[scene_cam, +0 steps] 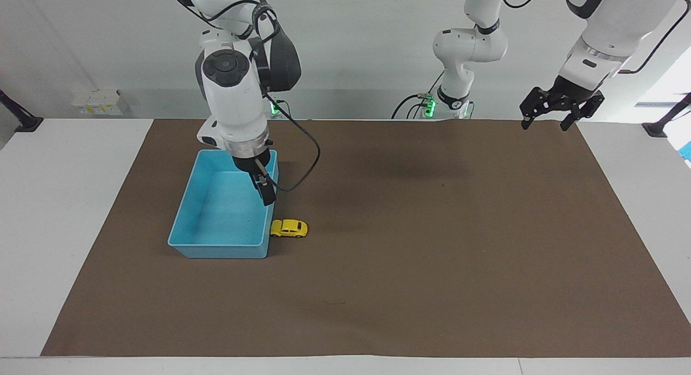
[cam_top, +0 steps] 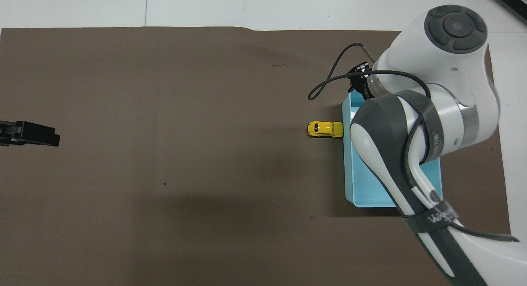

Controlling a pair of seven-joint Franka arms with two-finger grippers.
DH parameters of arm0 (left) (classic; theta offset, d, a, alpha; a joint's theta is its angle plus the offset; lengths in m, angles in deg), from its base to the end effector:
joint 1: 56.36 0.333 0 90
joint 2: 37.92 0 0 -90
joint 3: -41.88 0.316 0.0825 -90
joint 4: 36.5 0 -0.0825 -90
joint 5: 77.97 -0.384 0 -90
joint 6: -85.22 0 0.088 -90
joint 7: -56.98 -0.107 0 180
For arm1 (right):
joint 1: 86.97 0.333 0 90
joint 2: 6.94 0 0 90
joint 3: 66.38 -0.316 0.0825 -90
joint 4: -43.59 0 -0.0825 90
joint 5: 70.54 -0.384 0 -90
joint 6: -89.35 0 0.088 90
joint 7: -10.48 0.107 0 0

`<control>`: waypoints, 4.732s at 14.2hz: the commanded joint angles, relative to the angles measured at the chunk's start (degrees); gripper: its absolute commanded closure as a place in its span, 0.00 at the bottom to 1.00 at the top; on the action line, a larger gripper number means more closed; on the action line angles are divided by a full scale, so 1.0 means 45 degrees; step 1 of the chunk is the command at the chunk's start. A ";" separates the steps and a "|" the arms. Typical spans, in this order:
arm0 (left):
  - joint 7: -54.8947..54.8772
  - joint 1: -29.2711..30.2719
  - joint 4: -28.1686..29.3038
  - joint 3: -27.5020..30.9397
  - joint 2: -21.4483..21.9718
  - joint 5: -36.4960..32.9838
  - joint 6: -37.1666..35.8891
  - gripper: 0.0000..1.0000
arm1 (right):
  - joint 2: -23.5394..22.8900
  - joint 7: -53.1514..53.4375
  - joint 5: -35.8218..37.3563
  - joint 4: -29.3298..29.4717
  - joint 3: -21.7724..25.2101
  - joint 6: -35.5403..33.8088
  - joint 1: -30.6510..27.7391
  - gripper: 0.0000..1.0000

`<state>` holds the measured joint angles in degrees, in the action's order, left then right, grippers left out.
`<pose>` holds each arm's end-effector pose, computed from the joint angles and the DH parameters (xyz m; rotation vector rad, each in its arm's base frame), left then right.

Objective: Wind up and store yellow beetle car
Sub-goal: 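Grasp the yellow car beside the bin with the right gripper, then carry the car over the blue bin with the right gripper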

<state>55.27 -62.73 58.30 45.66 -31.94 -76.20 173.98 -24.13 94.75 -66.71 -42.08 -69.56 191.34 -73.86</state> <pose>0.5187 -0.0249 0.6391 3.1016 -0.1180 -0.0024 0.6279 0.1730 0.4975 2.5797 -1.7169 0.0437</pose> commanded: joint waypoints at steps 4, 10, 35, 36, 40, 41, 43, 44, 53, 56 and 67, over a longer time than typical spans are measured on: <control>-0.0070 0.0166 -0.0070 -0.0137 0.0390 -0.0198 -0.0290 0.00 | -0.0888 0.5058 0.0887 -0.0745 -0.0134 0.1726 0.0543 0.00; -0.0070 0.0166 0.0106 -0.0137 0.0487 -0.0198 -0.0466 0.00 | -0.1221 0.7232 0.1434 -0.2892 -0.0134 0.4323 0.0895 0.00; 0.0125 0.0186 0.0595 -0.0137 0.0819 -0.0198 -0.0486 0.00 | 0.0281 0.4428 0.1906 -0.2662 -0.0173 0.3352 0.1833 1.00; 0.0125 0.0186 0.0614 -0.0137 0.0819 -0.0198 -0.0505 0.00 | 0.0554 0.3472 0.1574 -0.2662 -0.0173 0.3312 0.1775 1.00; 0.0106 0.0186 0.0614 -0.0137 0.0819 -0.0198 -0.0505 0.00 | 0.1375 0.0070 0.0770 -0.2720 -0.0135 0.2941 0.1657 1.00; 0.0106 0.0186 0.0614 -0.0137 0.0819 -0.0198 -0.0505 0.00 | 0.1474 -0.0438 0.0770 -0.2720 -0.0154 0.2805 0.1560 1.00; 0.0106 0.0166 0.0614 -0.0137 0.0819 -0.0198 -0.0505 0.00 | 0.1708 -0.2037 0.0751 -0.2739 -0.0154 0.2512 0.1424 1.00; 0.0106 0.0166 0.0595 -0.0137 0.0819 -0.0198 -0.0505 0.00 | 0.1864 -0.2954 0.0403 -0.2778 -0.0154 0.2492 0.1191 1.00; 0.0067 0.0166 0.0594 -0.0137 0.0819 -0.0198 -0.0486 0.00 | 0.3368 -1.3988 -0.1281 -0.4378 -0.0115 0.1613 -0.2031 1.00; 0.0067 0.0186 0.0595 -0.0137 0.0819 -0.0198 -0.0486 0.00 | 0.3836 -1.6686 -0.1242 -0.5274 -0.0096 0.1845 -0.2775 1.00; 0.0164 0.0147 0.0360 -0.0156 0.0683 -0.0198 -0.0622 0.00 | 0.4991 -1.8079 -0.1202 -1.0122 -0.0095 0.6456 -0.3050 1.00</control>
<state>55.63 -62.73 59.21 45.65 -29.77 -76.20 171.32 -3.98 15.80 -71.11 -84.59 -69.45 218.48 -86.67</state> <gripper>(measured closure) 0.000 0.551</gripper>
